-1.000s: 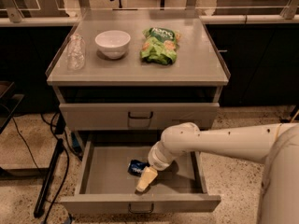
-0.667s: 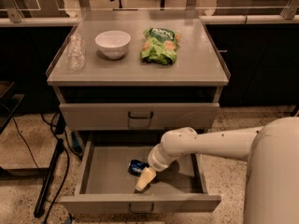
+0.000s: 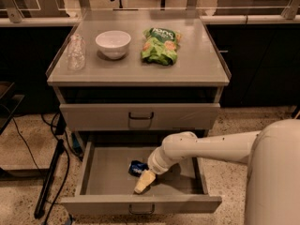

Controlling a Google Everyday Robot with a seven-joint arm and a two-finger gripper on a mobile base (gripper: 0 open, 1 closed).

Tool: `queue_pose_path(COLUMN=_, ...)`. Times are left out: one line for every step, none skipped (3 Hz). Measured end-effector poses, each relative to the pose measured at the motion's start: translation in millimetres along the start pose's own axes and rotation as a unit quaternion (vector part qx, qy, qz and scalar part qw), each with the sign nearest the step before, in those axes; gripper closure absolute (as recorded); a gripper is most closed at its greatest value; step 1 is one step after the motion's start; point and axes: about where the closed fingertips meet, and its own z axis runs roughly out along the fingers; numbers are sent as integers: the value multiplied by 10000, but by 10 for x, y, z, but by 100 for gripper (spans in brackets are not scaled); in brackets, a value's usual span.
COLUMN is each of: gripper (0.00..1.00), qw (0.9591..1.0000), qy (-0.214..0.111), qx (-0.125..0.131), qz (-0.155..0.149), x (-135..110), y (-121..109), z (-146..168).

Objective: Pick pepsi can from middle drawer and place on counter

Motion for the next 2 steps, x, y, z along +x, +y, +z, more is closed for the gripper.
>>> queue_pose_path(gripper=0, qw=9998, qy=-146, qx=21, qz=128, x=-12, y=-58, z=146)
queue_pose_path(gripper=0, qw=9995, qy=-195, qx=3, qz=236, x=1, y=-128, z=282)
